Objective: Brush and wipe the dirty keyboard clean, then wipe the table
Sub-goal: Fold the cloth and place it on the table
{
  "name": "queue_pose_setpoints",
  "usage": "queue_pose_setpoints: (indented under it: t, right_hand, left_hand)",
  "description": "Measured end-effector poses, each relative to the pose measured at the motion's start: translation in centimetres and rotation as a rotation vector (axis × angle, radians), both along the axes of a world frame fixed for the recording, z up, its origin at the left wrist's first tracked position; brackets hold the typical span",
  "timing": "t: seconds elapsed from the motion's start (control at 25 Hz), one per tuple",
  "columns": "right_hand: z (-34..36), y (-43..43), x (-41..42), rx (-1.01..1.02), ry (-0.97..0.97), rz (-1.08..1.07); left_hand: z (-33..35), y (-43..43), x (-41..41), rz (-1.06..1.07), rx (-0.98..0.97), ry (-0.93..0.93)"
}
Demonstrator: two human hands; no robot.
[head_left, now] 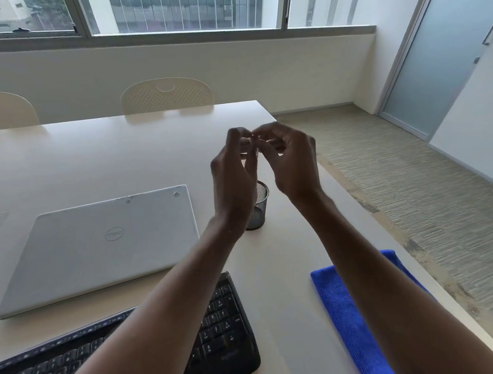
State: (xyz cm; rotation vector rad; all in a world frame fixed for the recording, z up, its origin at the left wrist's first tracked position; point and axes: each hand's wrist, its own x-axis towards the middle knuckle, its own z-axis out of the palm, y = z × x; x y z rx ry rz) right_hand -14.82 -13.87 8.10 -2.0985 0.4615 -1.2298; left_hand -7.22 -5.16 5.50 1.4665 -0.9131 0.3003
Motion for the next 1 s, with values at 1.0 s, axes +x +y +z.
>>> queue_pose_setpoints:
  t: [1.0]
  right_hand:
    - [-8.9,-3.4,4.9,-0.201,0.6,-0.208]
  left_hand:
    - [-8.1,-1.6,4.6,0.106,0.662,-0.074]
